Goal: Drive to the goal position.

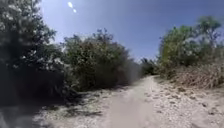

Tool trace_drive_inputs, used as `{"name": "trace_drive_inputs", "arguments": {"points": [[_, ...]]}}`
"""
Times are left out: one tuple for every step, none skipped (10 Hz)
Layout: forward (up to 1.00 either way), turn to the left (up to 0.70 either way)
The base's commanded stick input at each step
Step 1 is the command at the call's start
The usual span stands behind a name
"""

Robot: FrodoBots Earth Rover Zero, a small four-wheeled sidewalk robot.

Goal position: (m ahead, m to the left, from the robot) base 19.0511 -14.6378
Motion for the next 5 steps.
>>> {"name": "trace_drive_inputs", "arguments": {"points": [[0.45,0.02],[0.45,-0.2],[0.45,-0.21],[0.45,-0.08],[0.45,-0.22]]}}
